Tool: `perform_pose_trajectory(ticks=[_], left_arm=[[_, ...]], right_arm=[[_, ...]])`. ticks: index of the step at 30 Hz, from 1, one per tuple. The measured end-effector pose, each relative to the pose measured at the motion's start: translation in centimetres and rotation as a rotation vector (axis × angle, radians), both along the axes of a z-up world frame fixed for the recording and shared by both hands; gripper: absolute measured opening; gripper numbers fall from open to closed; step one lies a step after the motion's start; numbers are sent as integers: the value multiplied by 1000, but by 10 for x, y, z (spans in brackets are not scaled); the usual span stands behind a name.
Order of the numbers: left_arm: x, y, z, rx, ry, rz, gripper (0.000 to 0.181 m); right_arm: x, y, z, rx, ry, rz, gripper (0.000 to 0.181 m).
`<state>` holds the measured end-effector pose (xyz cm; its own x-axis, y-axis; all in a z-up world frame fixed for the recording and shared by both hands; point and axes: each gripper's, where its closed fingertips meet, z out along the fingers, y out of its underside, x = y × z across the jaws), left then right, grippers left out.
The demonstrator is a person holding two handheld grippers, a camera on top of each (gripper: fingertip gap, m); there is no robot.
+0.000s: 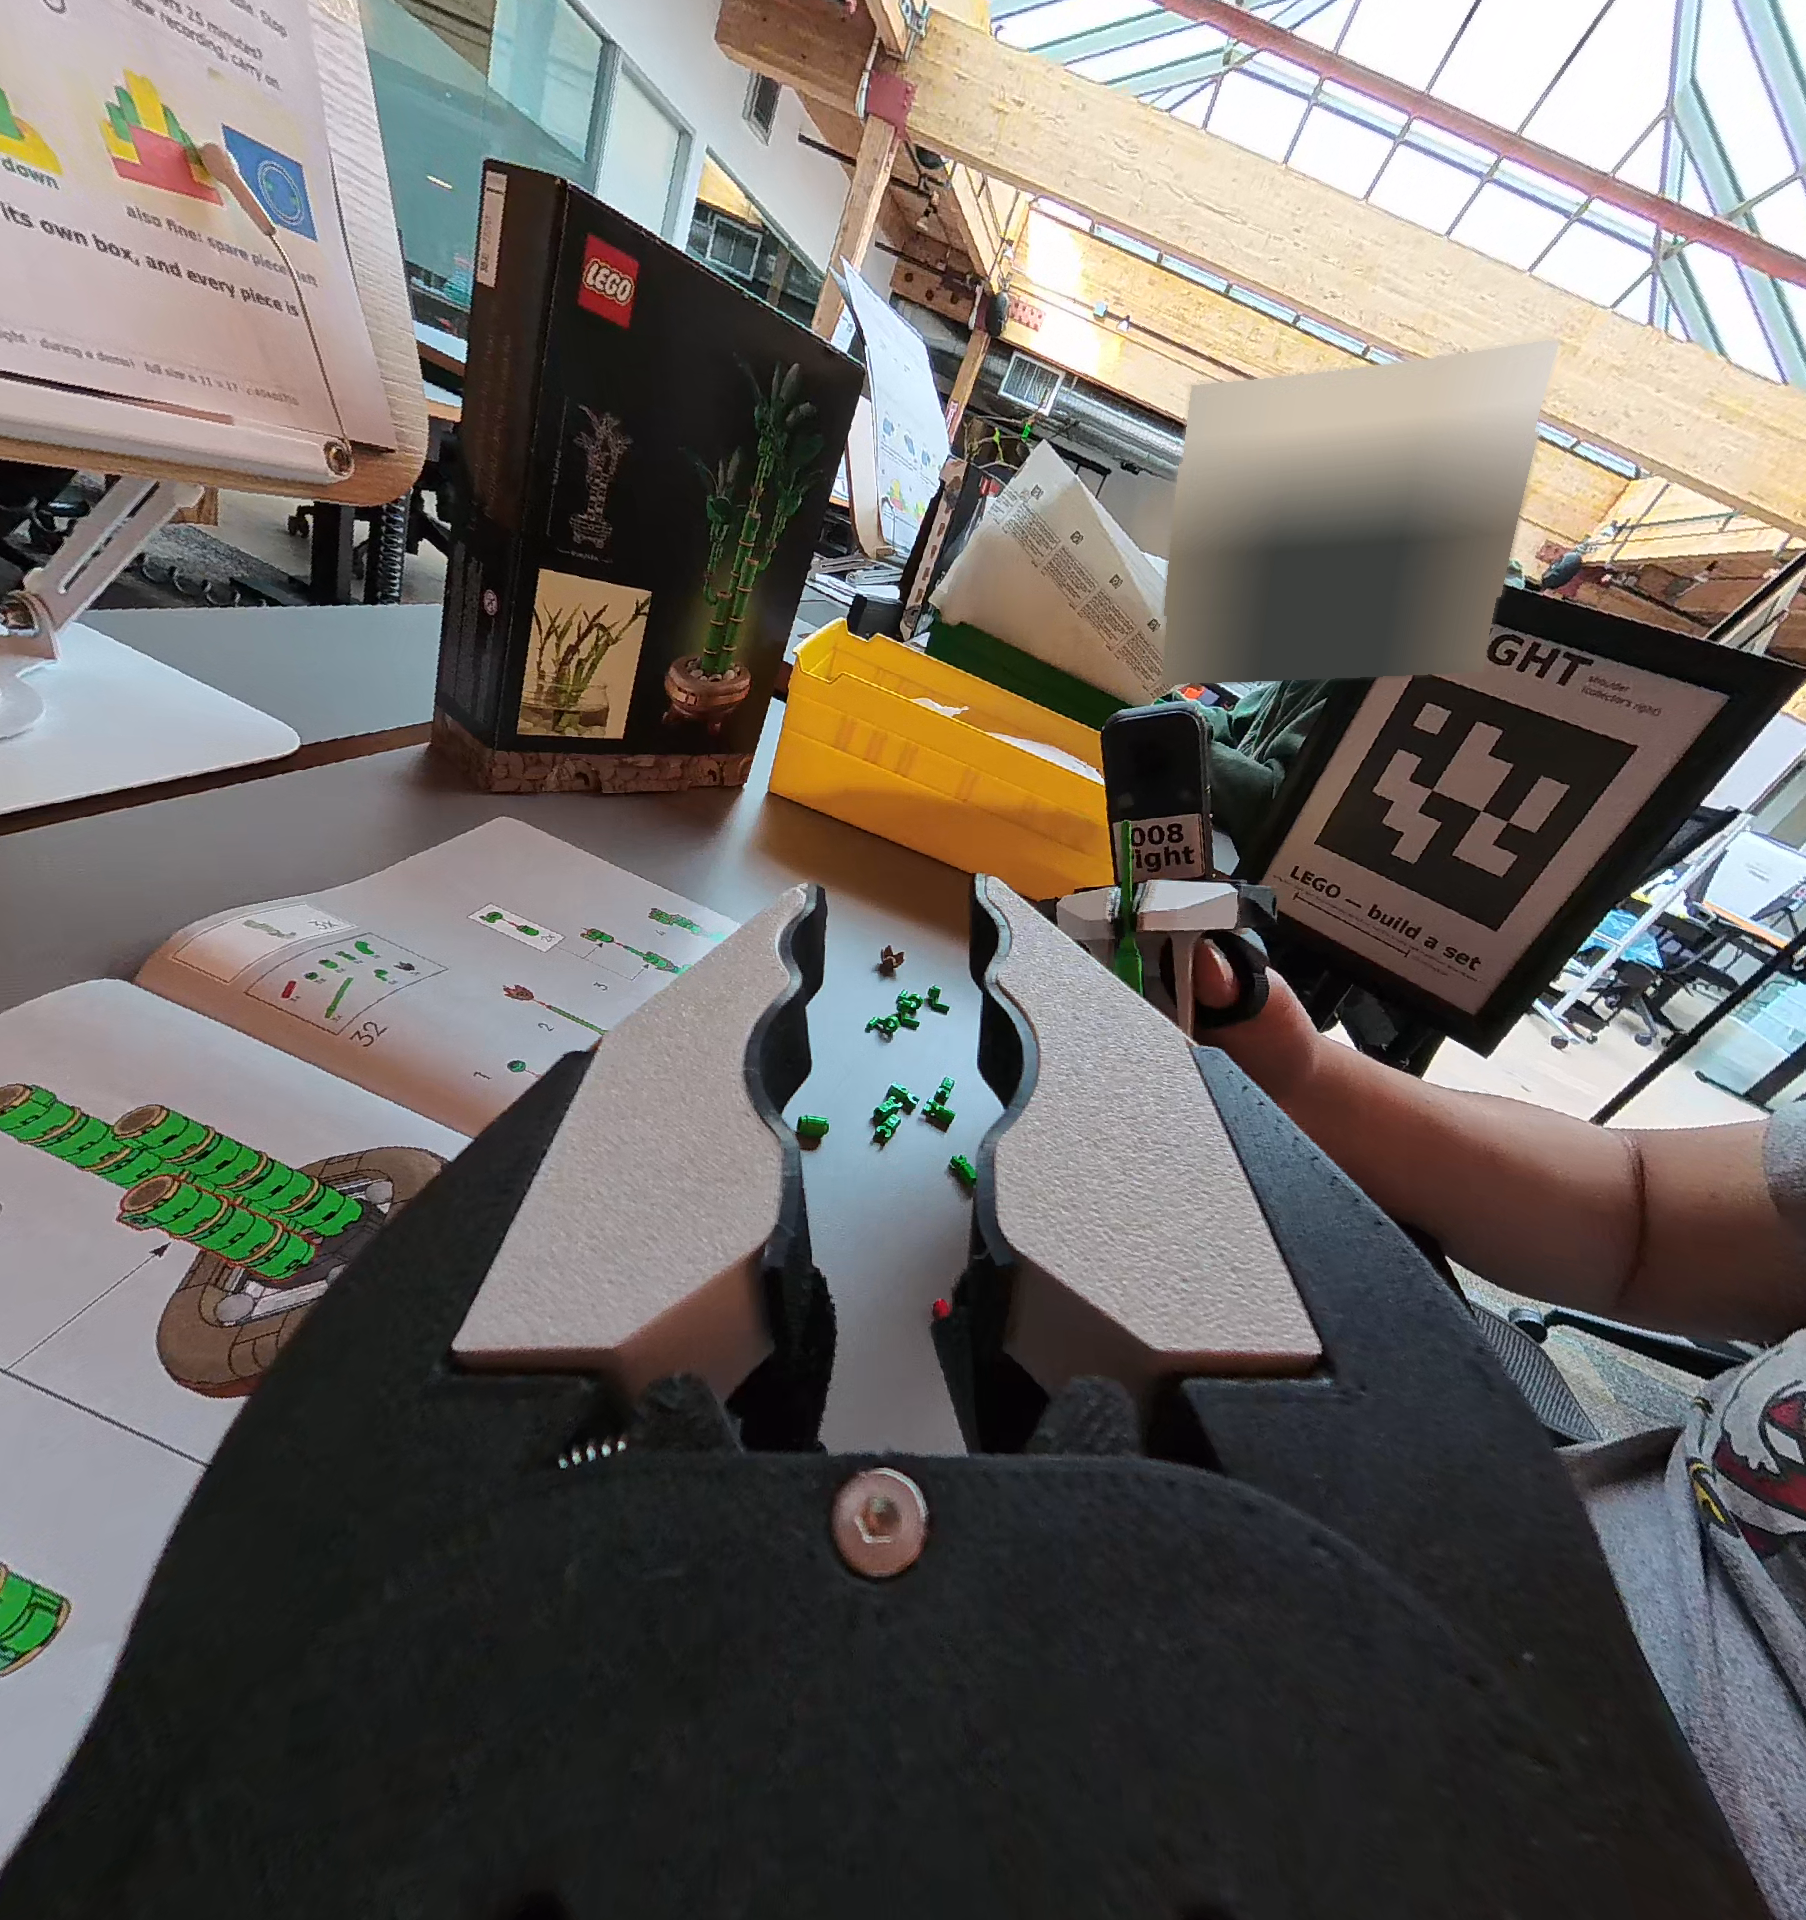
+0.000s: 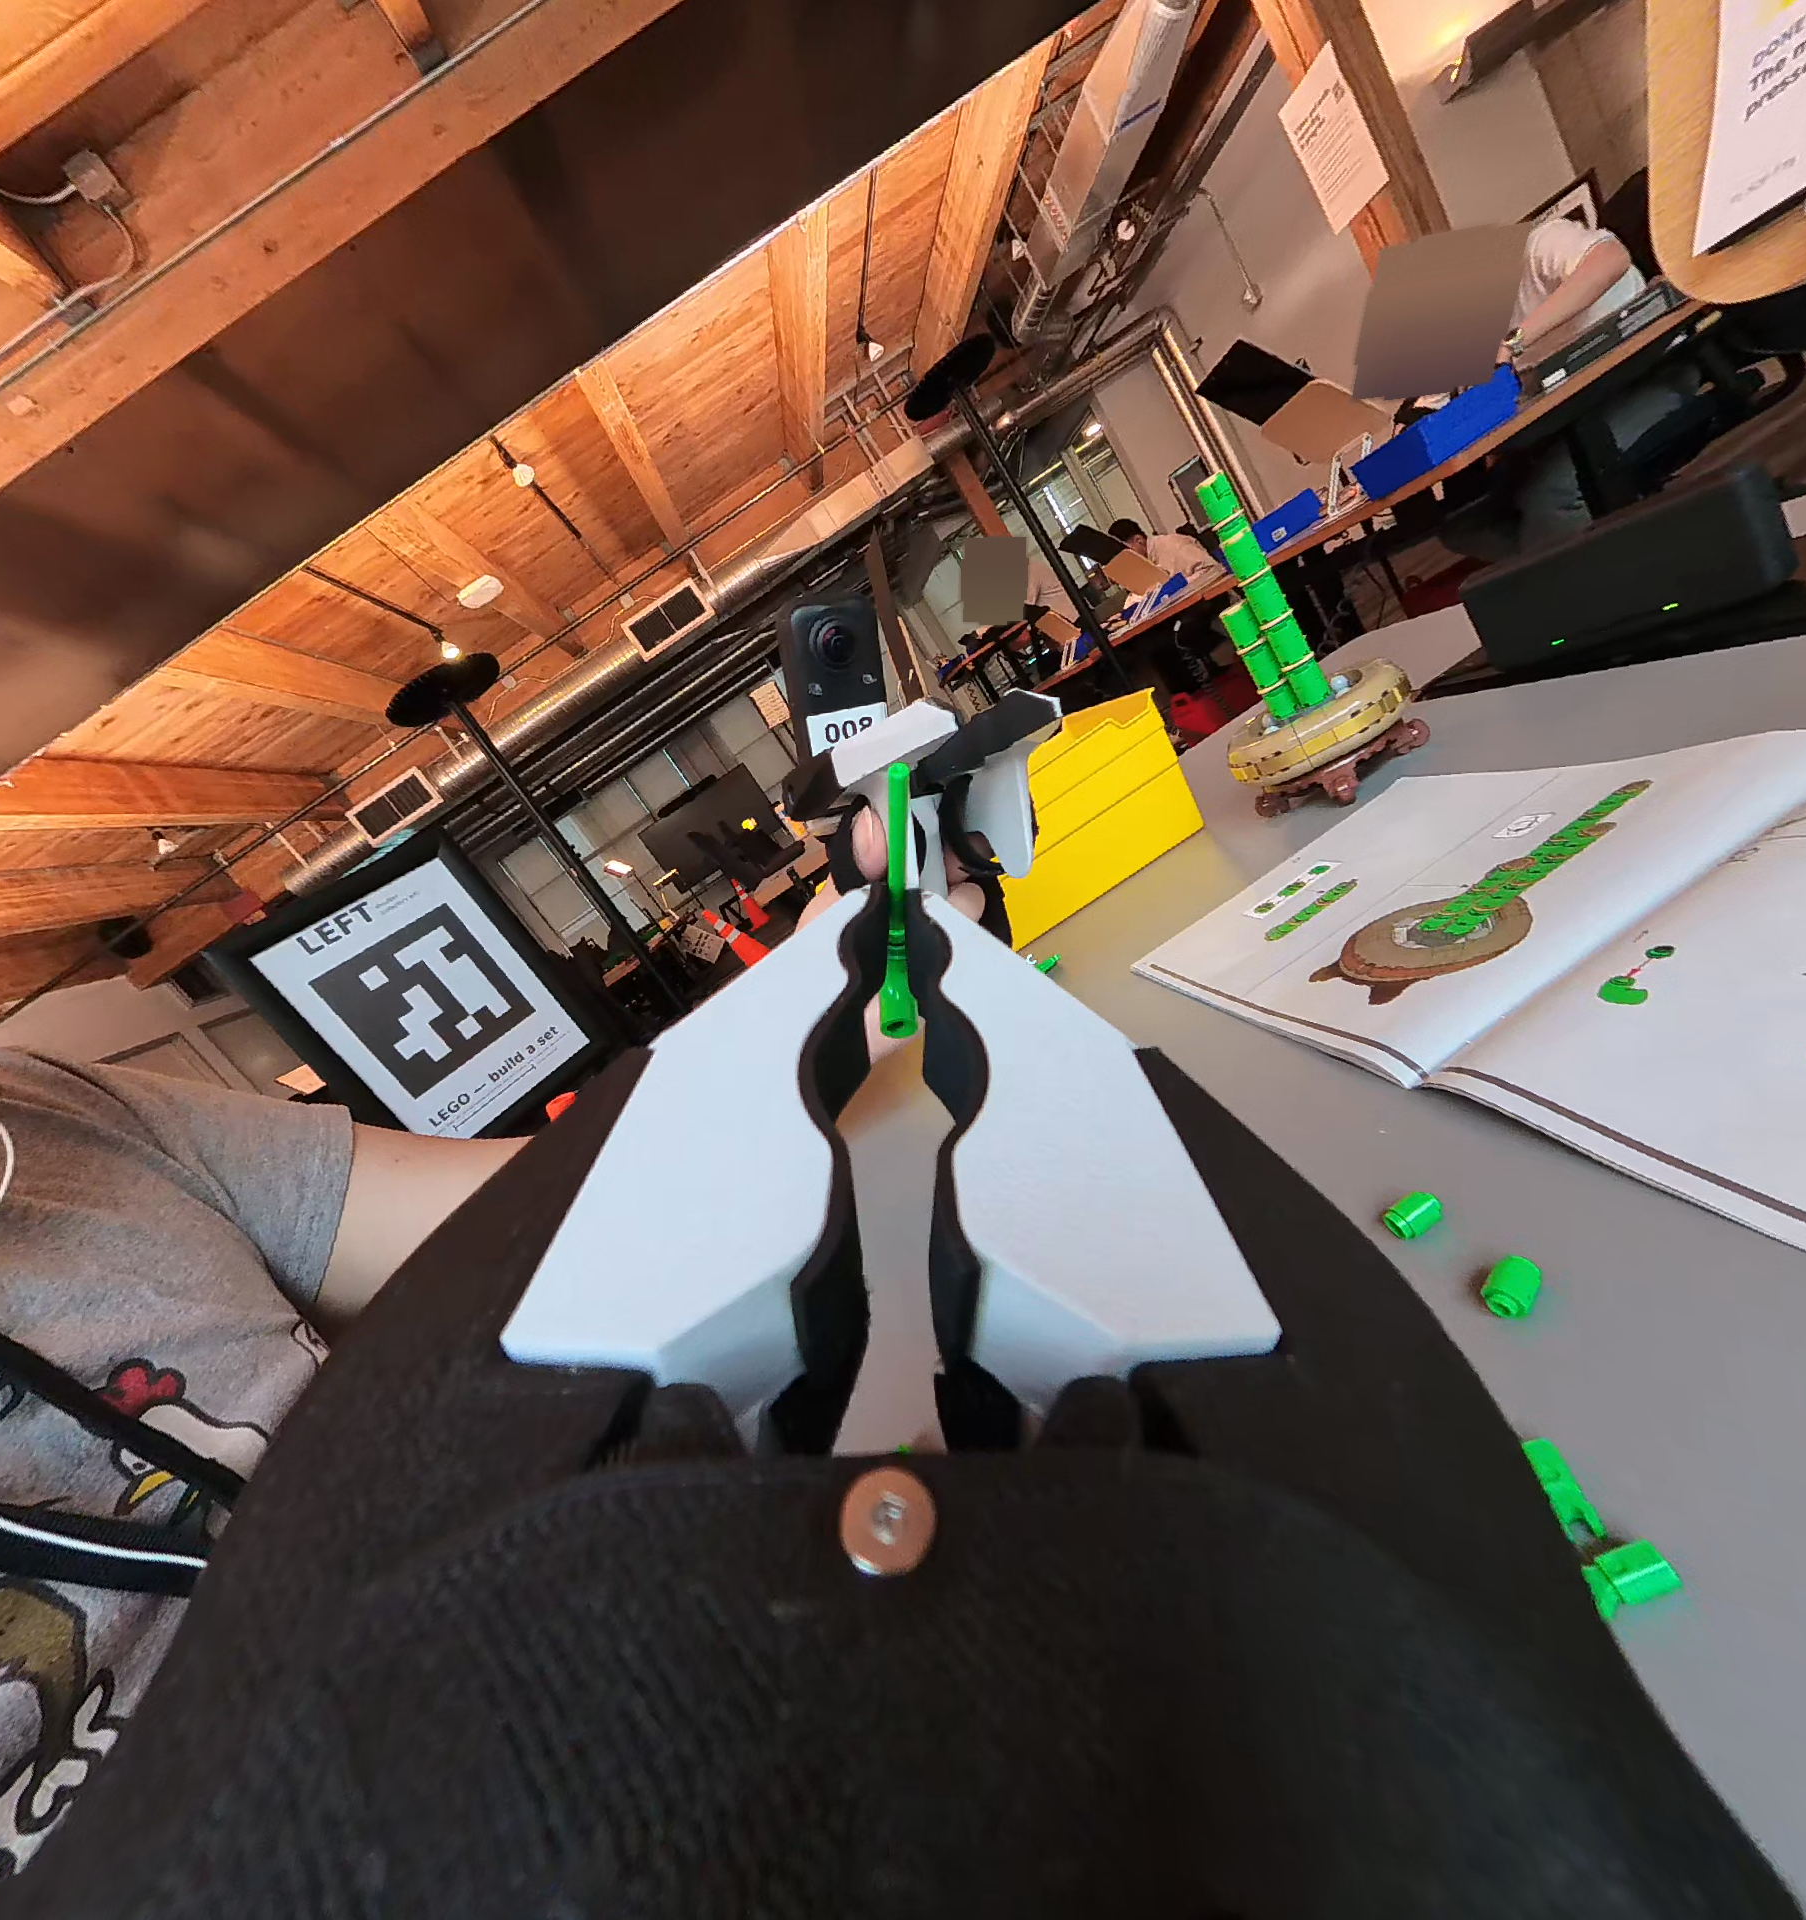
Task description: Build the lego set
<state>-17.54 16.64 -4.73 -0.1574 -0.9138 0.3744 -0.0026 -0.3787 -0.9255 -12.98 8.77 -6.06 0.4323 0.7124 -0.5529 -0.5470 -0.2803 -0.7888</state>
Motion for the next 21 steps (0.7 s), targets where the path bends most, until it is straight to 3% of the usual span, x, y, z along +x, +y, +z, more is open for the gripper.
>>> perform_pose_trajectory(ticks=[14, 21], left_arm=[[-10, 12, 8, 9, -20, 43, 25], [-62, 50, 47, 76, -138, 241, 27]], right_arm=[[5, 0, 2, -4, 26, -17, 0], [-13, -4, -4, -33, -4, 70, 0]])
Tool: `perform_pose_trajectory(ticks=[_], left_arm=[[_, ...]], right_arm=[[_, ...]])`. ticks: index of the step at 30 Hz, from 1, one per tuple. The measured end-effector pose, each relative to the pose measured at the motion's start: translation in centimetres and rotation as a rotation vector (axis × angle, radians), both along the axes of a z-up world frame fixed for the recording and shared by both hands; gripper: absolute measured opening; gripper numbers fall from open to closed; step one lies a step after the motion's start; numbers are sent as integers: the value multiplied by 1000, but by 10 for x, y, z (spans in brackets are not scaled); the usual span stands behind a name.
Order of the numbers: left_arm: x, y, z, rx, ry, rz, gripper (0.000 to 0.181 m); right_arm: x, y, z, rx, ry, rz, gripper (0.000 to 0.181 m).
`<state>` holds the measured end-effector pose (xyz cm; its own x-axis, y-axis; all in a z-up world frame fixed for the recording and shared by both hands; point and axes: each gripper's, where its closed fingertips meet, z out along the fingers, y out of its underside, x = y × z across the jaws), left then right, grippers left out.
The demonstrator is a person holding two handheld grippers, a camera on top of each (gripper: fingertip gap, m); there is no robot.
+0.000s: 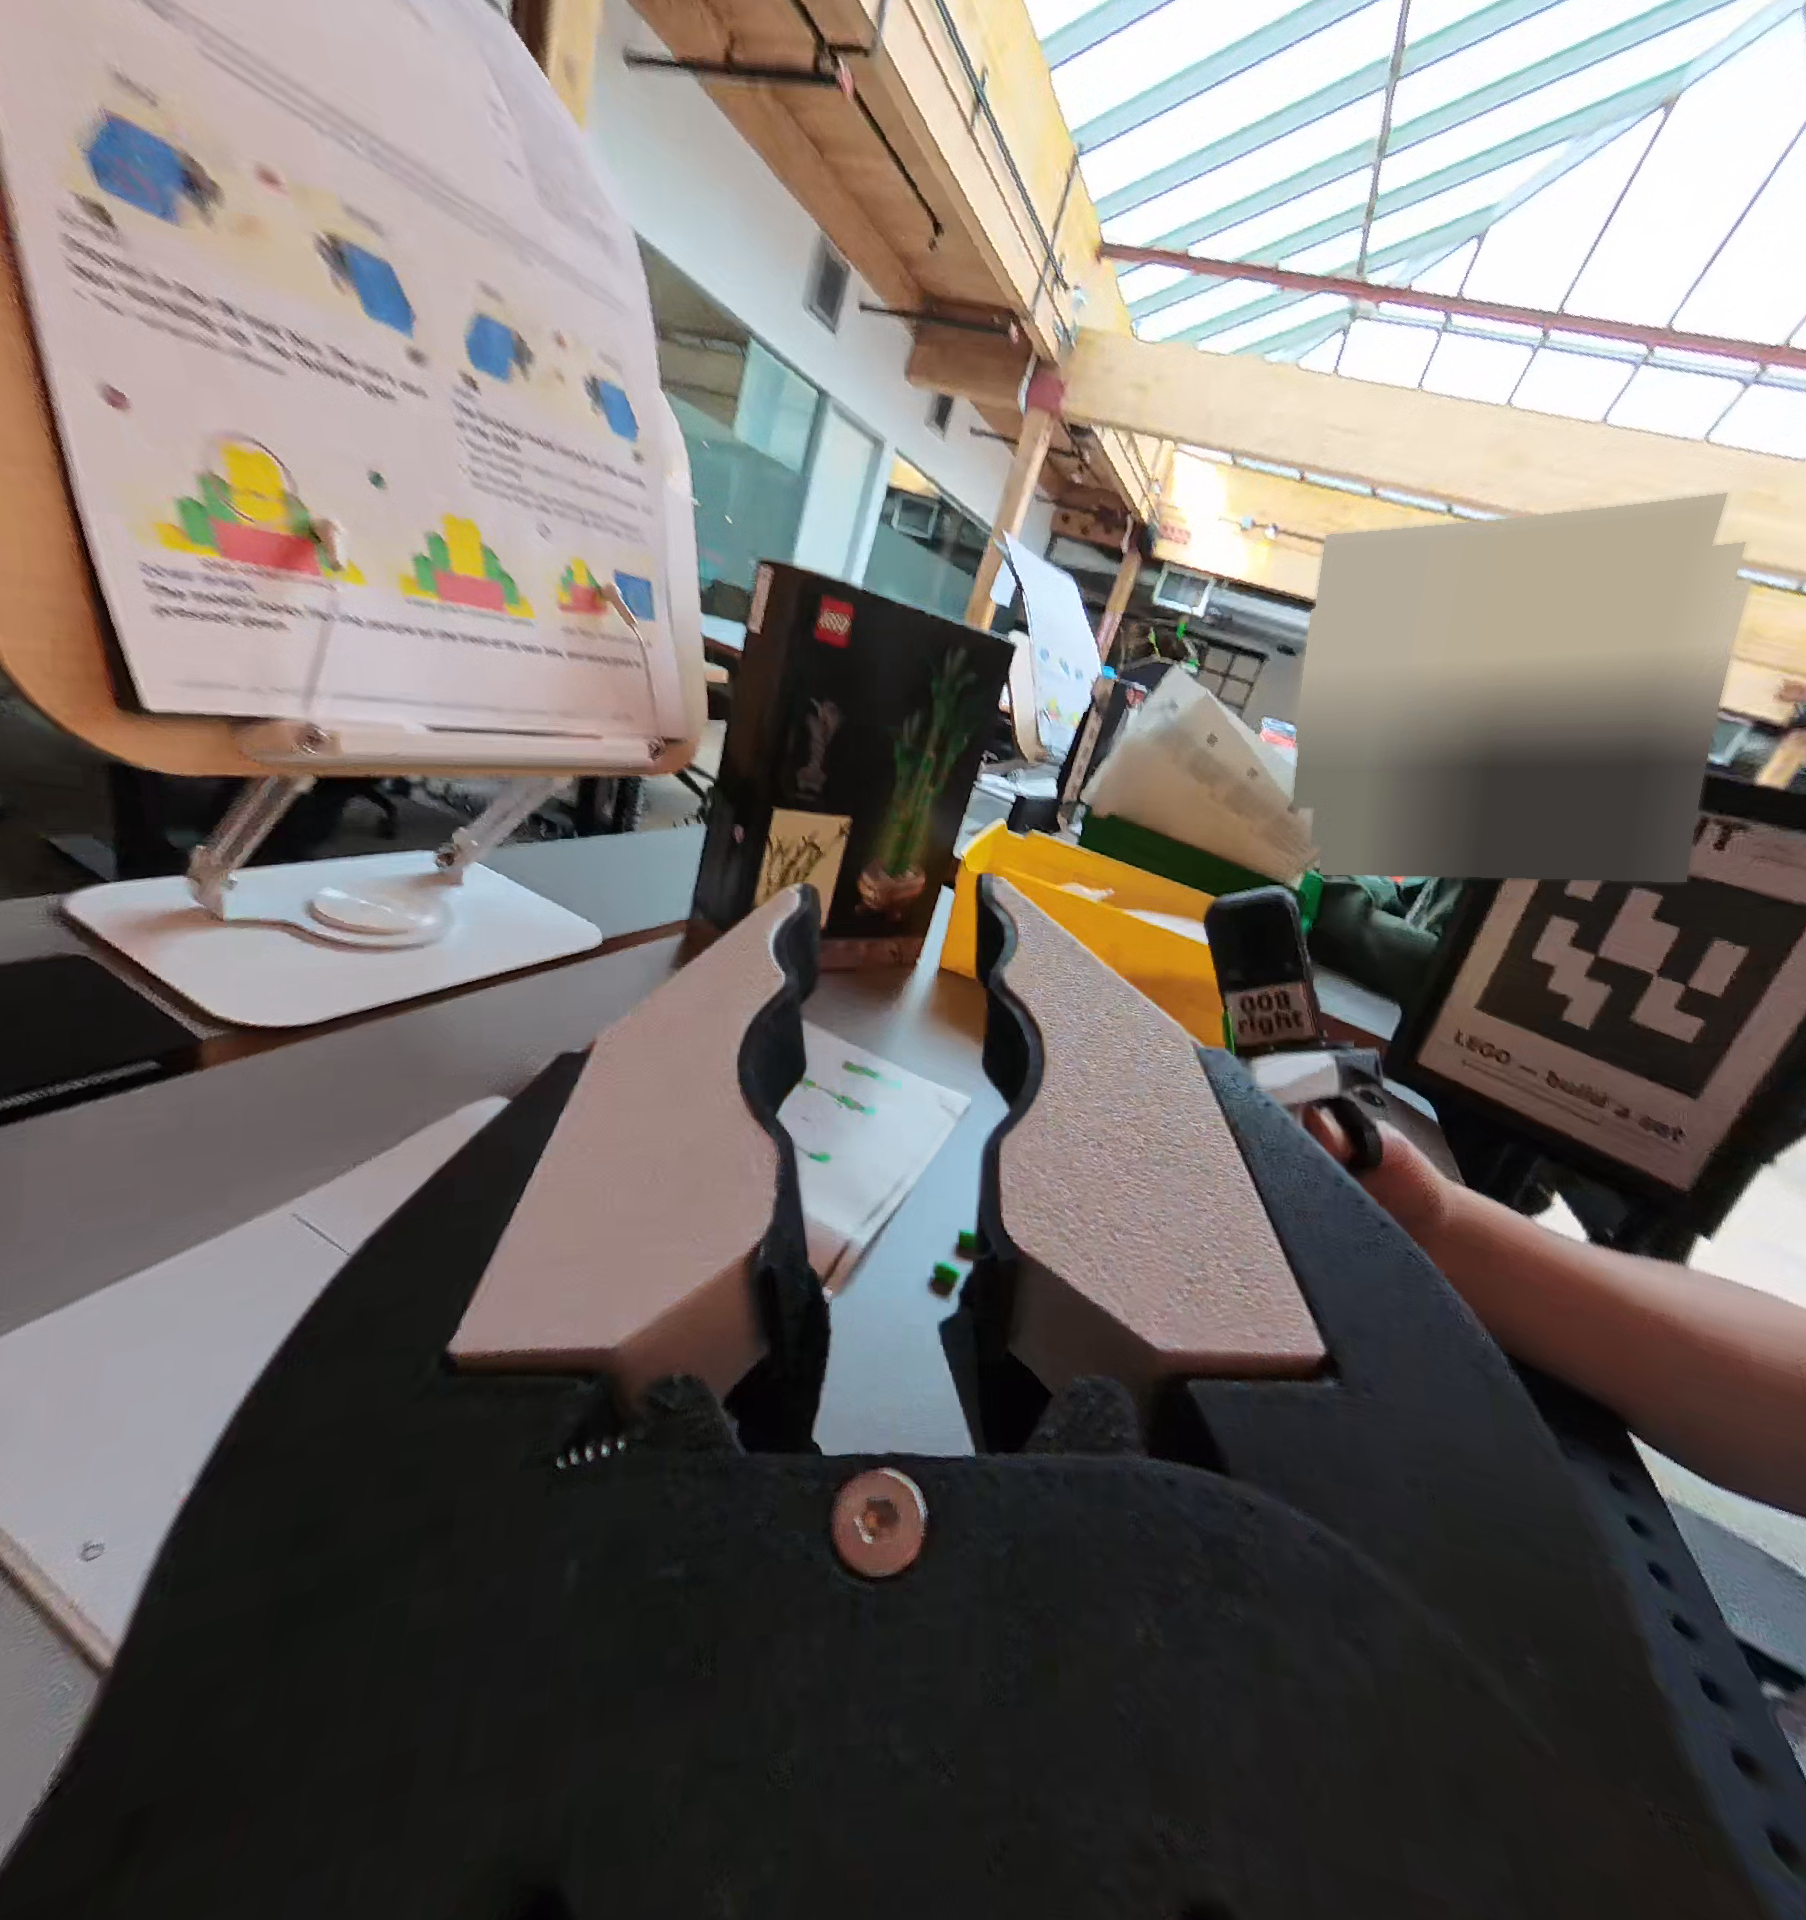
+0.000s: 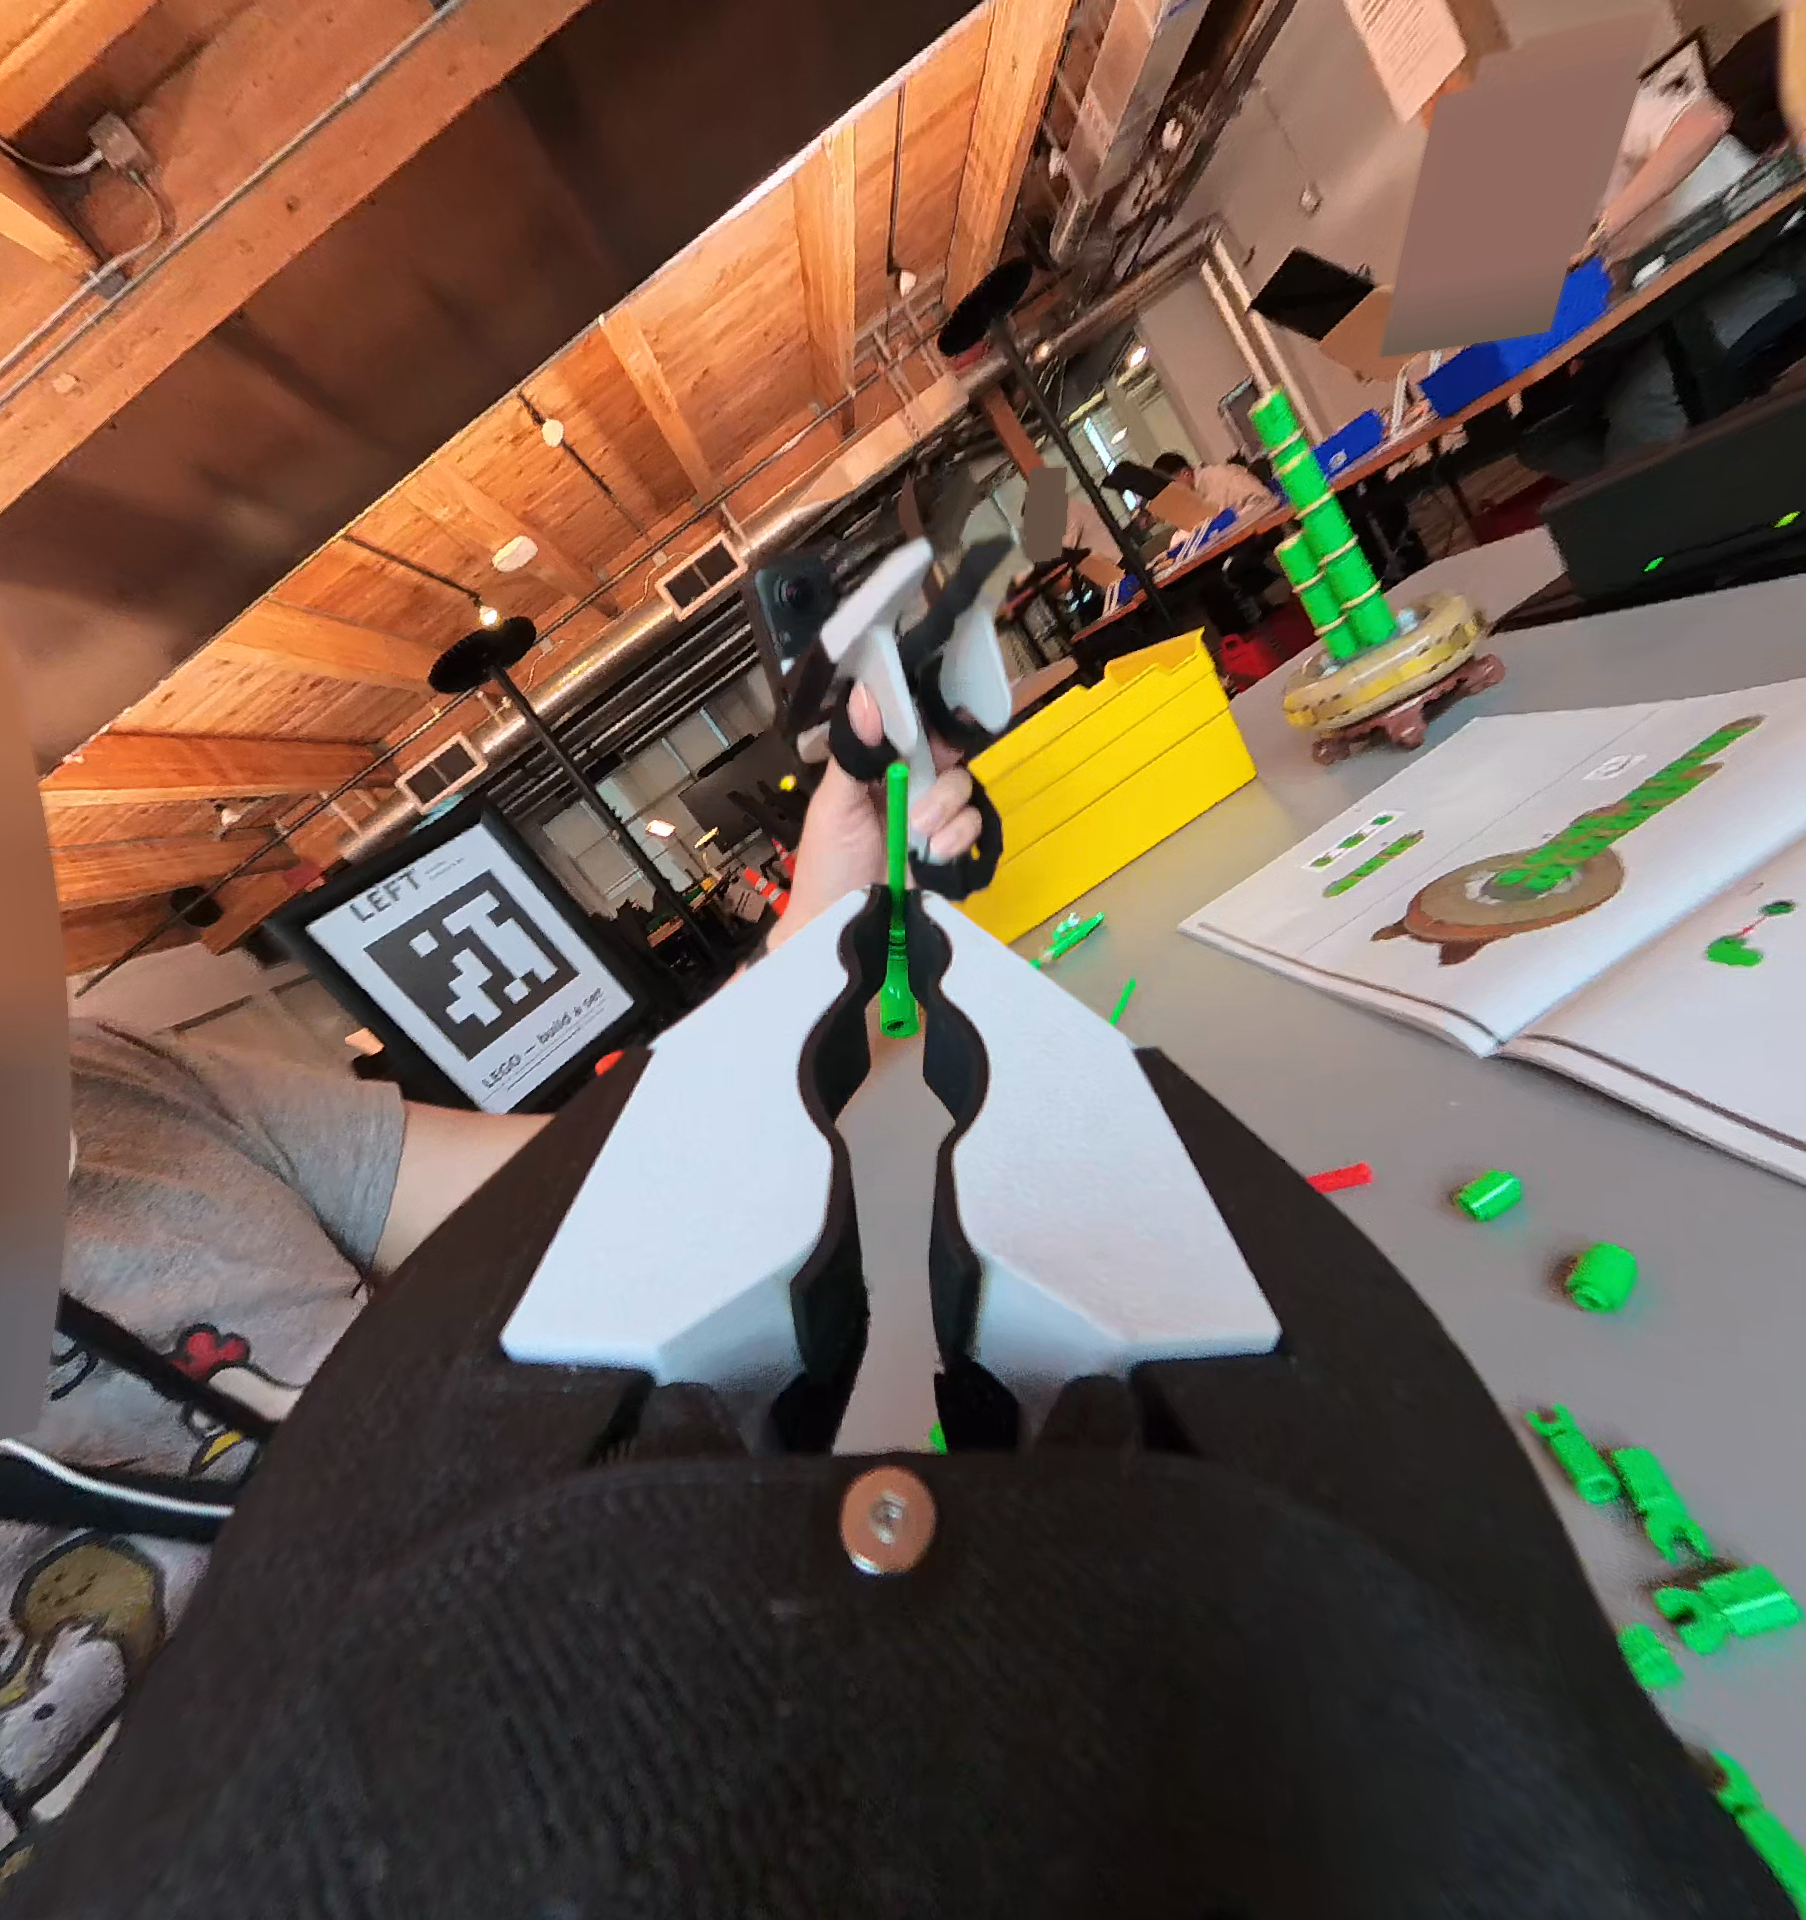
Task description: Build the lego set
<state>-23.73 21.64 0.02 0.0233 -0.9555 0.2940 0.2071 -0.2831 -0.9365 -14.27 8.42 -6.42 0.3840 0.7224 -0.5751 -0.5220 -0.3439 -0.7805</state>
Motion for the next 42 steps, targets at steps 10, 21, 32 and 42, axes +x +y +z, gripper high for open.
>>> perform_pose_trajectory(ticks=[10, 21, 32, 42], left_arm=[[-11, 10, 5, -43, -54, 12, 31], [-8, 8, 3, -54, -48, -10, 31], [-8, 10, 1, -65, -45, -11, 31], [-10, 14, -1, -72, -44, -3, 31]], right_arm=[[-35, -4, -30, -128, -99, 161, 0], [-38, -4, -36, -156, -102, 192, 0], [-36, -5, -33, -158, -76, 197, 0], [24, 16, -13, -87, 14, -140, 0]])
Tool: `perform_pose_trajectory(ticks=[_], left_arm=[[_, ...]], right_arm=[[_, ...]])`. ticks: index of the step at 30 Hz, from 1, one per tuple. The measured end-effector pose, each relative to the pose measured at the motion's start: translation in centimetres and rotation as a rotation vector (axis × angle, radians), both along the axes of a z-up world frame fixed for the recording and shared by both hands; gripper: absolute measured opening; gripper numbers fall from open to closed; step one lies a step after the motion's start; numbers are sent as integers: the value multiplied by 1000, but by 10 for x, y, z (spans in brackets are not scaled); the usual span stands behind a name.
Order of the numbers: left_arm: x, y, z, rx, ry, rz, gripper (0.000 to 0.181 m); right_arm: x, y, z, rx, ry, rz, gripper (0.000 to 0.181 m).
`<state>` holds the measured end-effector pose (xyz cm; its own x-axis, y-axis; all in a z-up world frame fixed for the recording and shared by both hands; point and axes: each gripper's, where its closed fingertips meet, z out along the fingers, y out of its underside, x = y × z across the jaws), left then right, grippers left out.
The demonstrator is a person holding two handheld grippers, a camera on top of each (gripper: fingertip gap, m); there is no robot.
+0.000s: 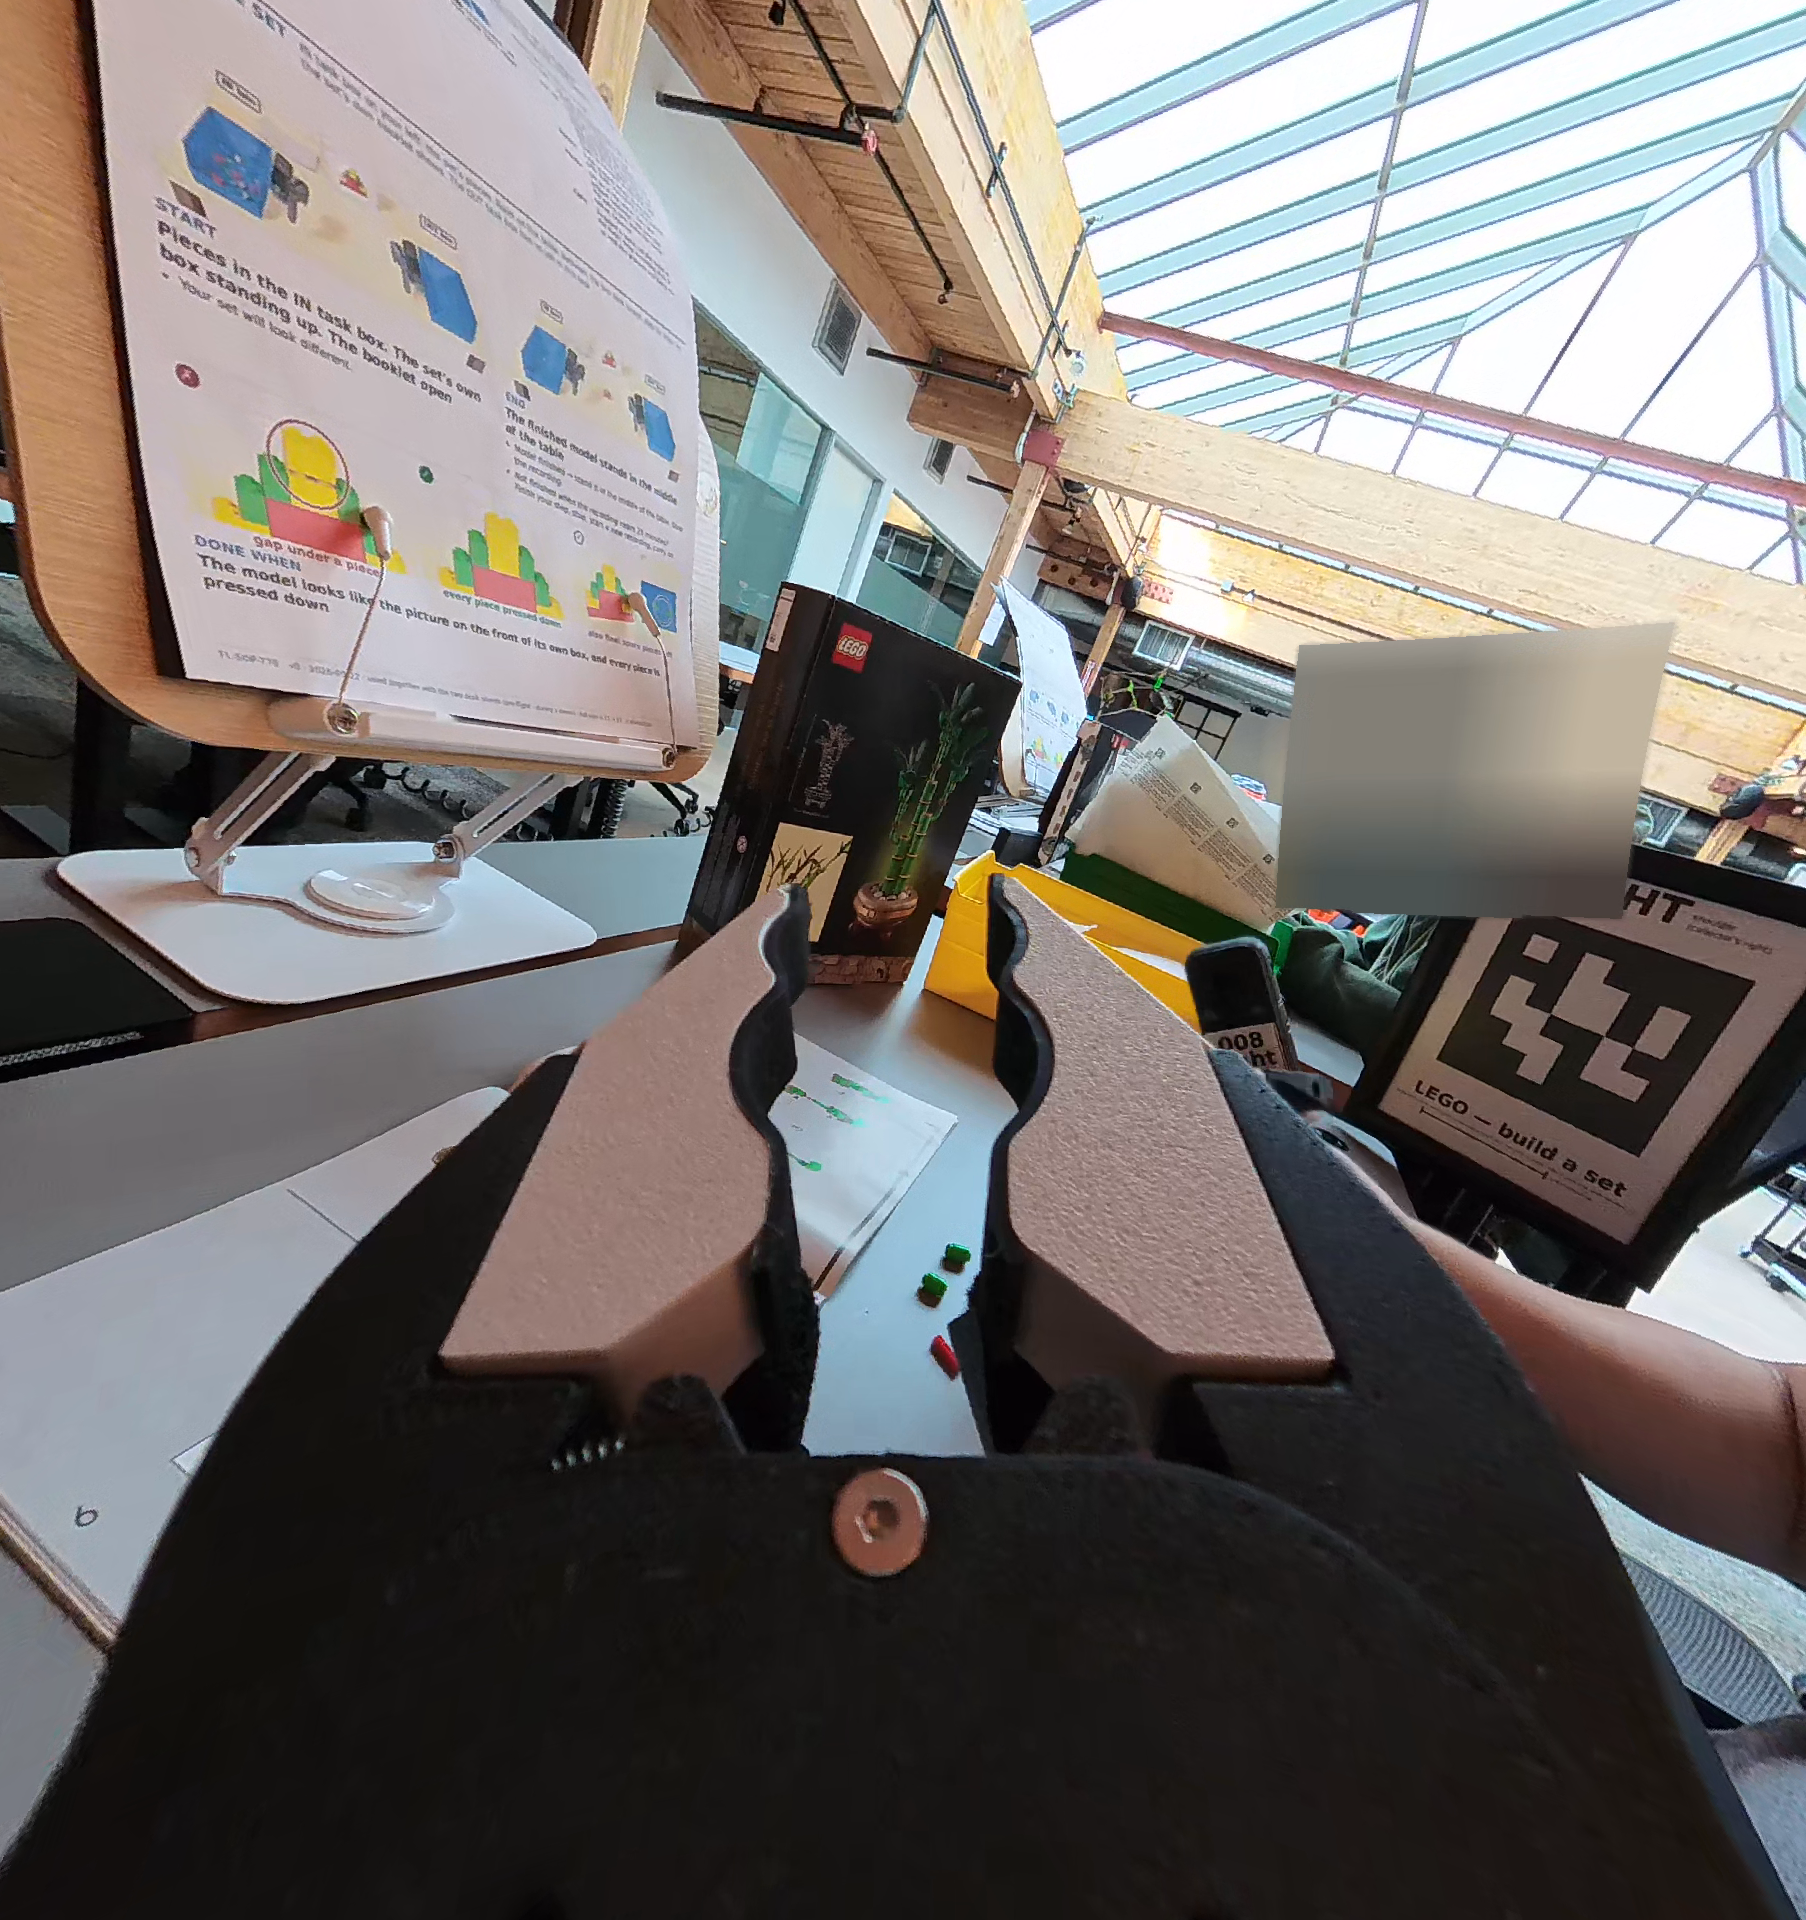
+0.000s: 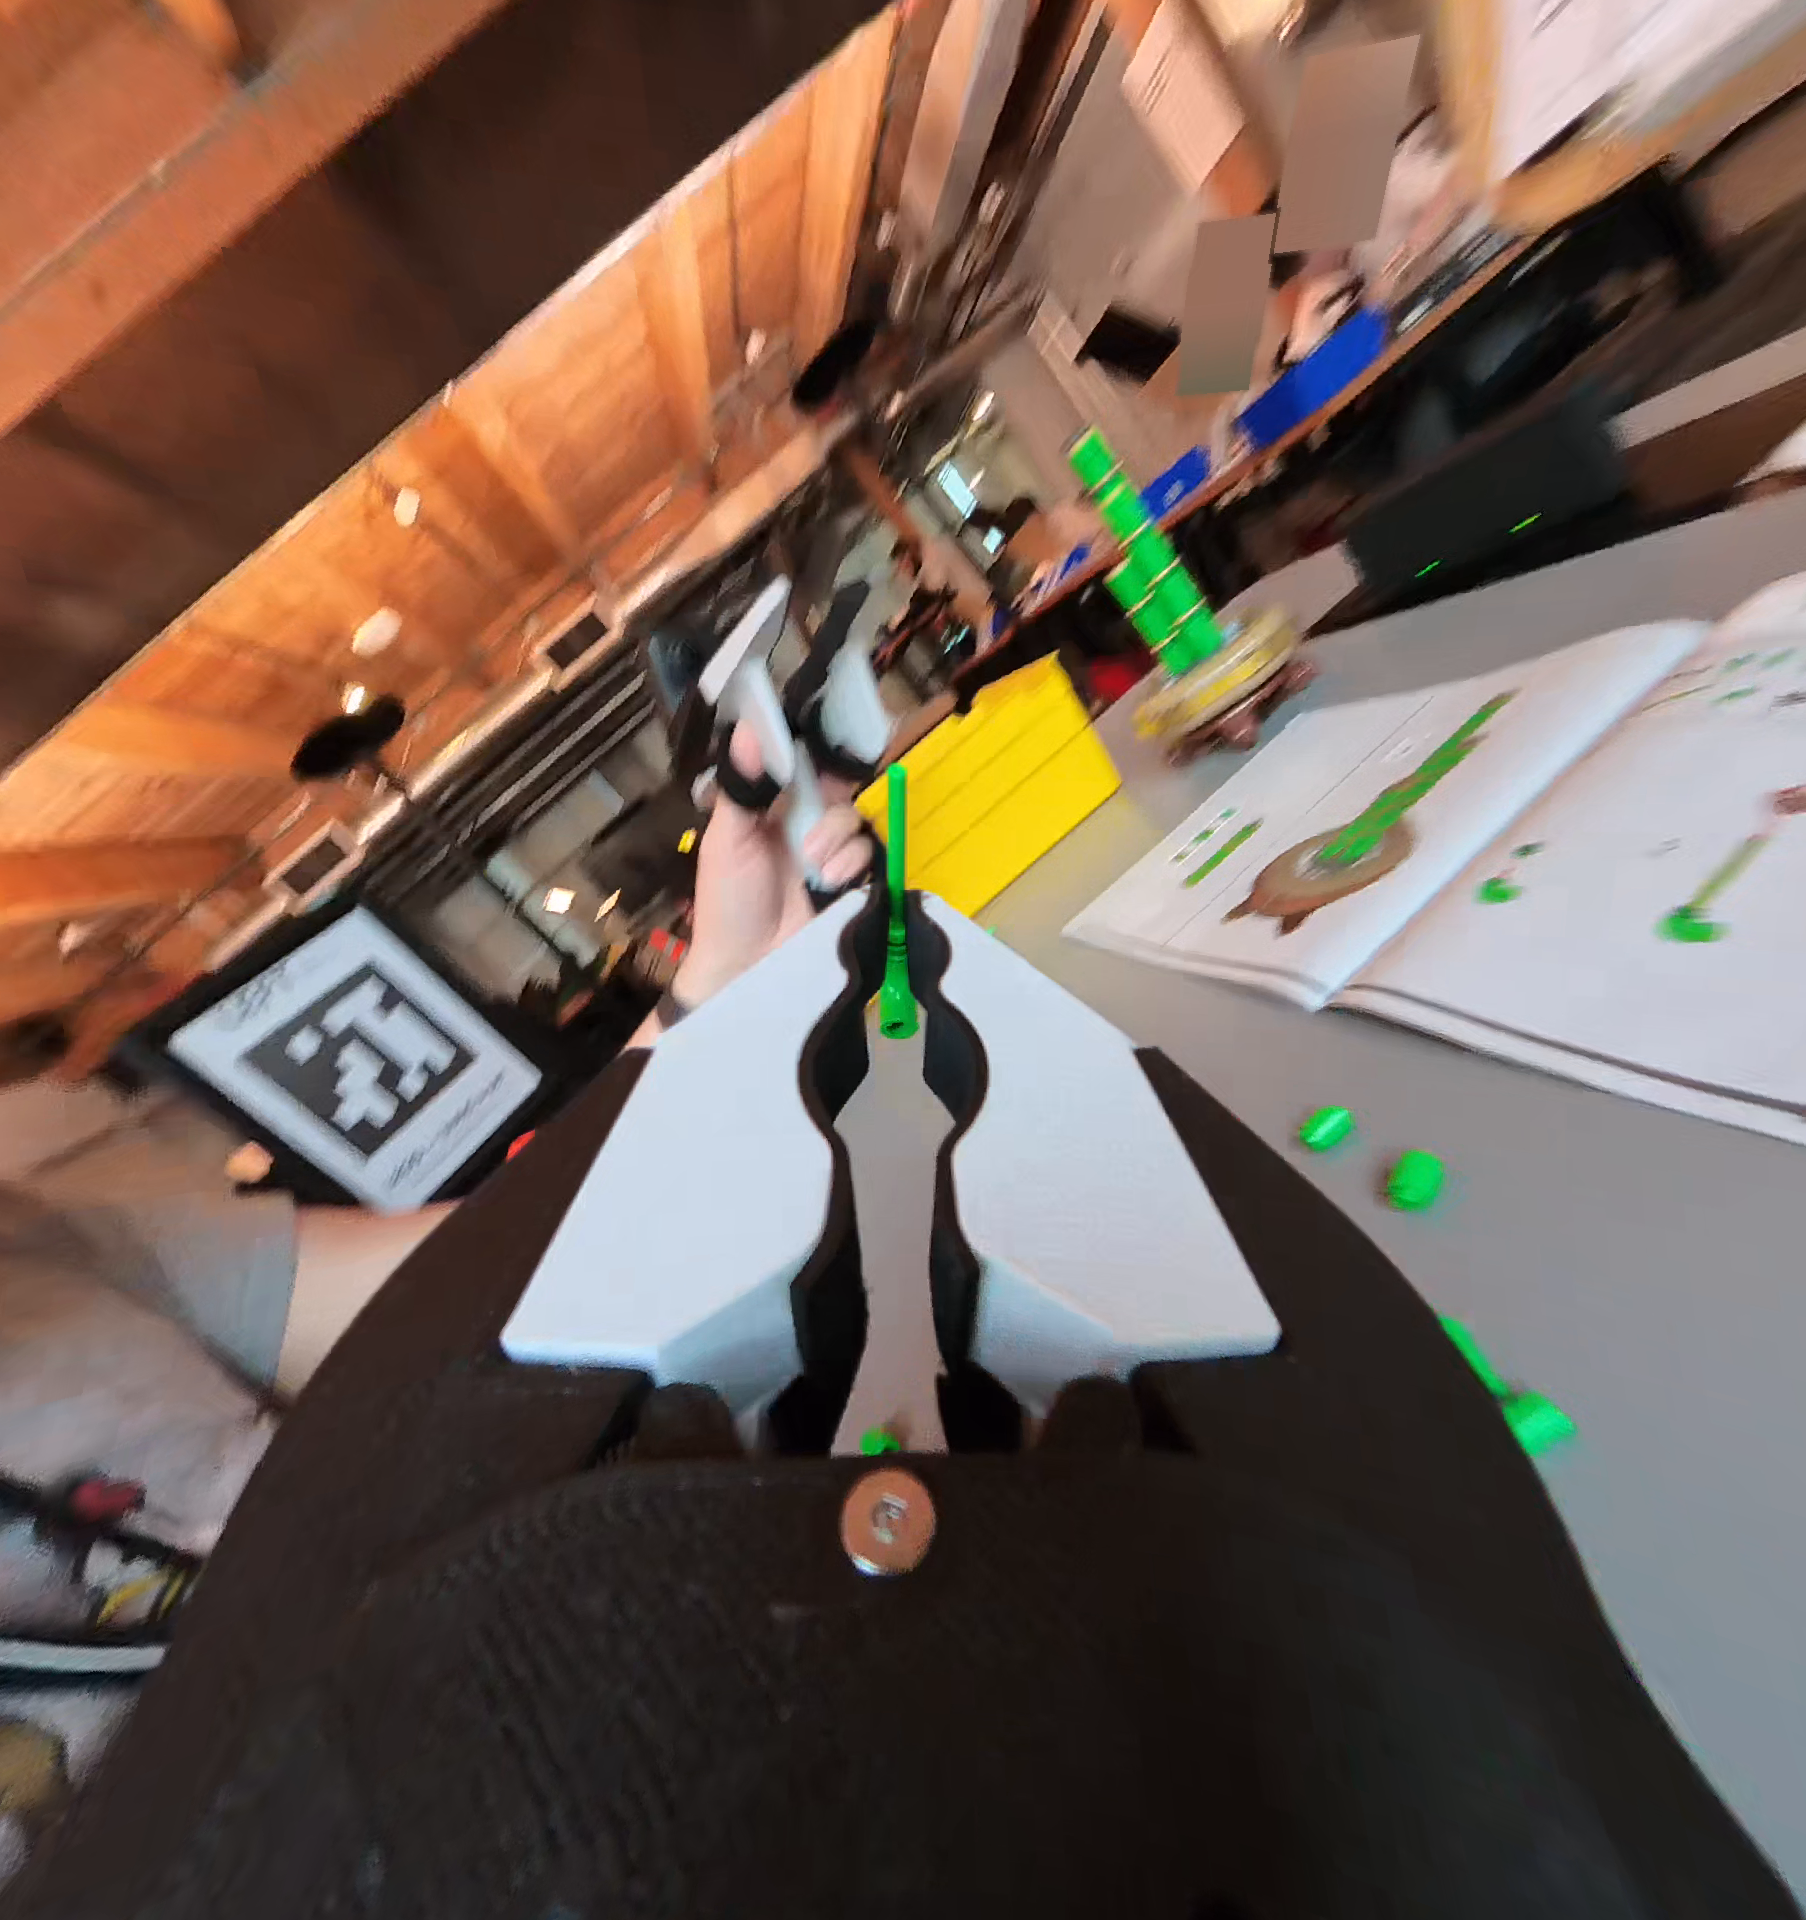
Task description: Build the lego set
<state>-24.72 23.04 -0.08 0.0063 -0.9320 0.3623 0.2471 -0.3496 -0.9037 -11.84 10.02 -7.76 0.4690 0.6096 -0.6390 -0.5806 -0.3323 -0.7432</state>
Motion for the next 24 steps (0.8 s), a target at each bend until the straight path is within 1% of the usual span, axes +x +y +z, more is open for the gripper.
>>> perform_pose_trajectory(ticks=[2, 5, 12, 24], left_arm=[[0, 0, -1, -3, 1, -1, 31], [3, 0, -3, -11, 6, -10, 31], [12, -7, -9, -12, 32, -35, 32], [48, -38, -38, -16, 161, -161, 32]], right_arm=[[23, 3, 0, -18, 66, -86, 0], [37, 4, -1, -44, 150, -123, 0], [42, 5, -2, -60, 197, -125, 0], [44, 5, -4, -74, 200, -132, 0]])
